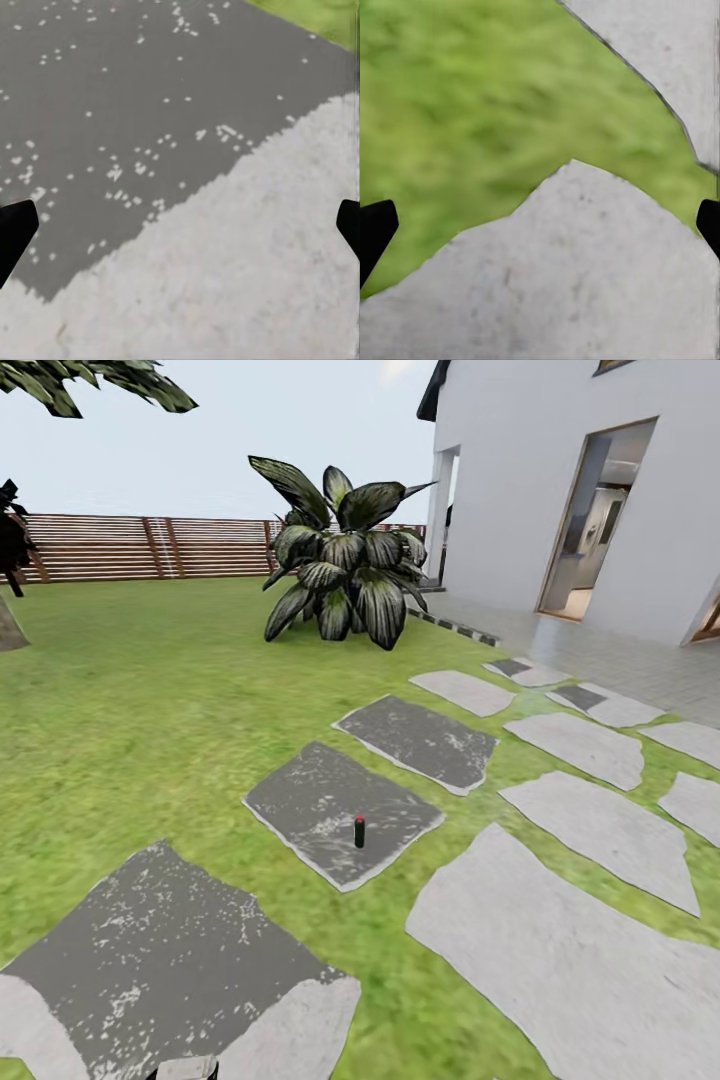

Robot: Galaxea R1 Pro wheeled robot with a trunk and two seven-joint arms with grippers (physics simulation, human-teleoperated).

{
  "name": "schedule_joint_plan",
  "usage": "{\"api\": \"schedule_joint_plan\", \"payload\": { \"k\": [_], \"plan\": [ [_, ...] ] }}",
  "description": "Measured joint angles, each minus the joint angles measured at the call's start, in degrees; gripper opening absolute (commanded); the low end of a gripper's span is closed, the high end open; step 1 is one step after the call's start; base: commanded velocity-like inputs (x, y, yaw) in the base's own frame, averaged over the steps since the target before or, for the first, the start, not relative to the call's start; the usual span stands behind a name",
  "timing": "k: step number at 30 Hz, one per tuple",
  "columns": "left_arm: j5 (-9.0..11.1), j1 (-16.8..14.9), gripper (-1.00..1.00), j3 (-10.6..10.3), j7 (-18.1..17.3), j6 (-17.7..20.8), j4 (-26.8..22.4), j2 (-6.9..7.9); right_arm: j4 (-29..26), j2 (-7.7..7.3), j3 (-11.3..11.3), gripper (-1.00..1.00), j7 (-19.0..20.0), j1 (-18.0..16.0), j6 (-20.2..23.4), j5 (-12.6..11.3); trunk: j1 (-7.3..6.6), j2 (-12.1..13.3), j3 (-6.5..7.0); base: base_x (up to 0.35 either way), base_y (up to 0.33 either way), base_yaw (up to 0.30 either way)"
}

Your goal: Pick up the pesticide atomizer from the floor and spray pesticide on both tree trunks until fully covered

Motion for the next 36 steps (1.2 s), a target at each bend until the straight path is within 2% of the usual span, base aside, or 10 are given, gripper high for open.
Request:
{"api": "schedule_joint_plan", "payload": {
  "k": [36],
  "plan": [
    [0.0, 0.0, 1.0, 0.0, 0.0, 0.0, 0.0, 0.08, 0.0, 0.0, 0.0, 1.0, 0.0, 0.0, 0.0, -0.1, 0.0, 0.0, 0.0, 0.279, -0.167, 0.0]
  ]
}}
